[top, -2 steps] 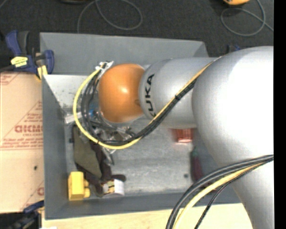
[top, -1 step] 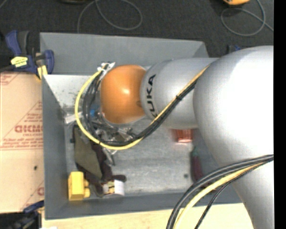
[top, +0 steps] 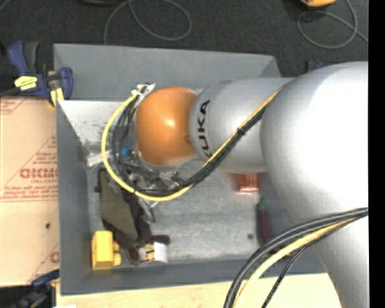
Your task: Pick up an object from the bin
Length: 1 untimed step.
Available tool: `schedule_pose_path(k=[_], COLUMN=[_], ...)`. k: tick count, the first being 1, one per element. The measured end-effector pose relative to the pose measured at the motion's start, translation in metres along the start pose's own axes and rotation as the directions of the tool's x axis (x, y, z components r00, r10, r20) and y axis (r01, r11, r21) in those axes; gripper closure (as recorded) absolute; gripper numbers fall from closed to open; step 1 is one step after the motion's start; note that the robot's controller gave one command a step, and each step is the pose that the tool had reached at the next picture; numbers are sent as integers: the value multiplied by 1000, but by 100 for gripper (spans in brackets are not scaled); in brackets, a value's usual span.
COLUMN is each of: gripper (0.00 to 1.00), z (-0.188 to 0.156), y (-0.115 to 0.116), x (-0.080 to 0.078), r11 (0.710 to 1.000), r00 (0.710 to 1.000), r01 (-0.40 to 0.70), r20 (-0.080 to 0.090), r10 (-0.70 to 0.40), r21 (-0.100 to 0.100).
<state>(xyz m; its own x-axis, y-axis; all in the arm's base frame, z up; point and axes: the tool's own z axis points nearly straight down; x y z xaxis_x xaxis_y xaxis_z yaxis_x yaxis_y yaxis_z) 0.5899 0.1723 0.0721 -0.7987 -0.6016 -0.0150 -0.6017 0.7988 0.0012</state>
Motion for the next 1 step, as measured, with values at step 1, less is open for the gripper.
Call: schedule_pose_path(k=[1], gripper=[0], z=[0], y=[-3], x=[3], r11=[1000], r00=[1000], r01=[1], r20=[-3], r10=[-1], r21=[-2])
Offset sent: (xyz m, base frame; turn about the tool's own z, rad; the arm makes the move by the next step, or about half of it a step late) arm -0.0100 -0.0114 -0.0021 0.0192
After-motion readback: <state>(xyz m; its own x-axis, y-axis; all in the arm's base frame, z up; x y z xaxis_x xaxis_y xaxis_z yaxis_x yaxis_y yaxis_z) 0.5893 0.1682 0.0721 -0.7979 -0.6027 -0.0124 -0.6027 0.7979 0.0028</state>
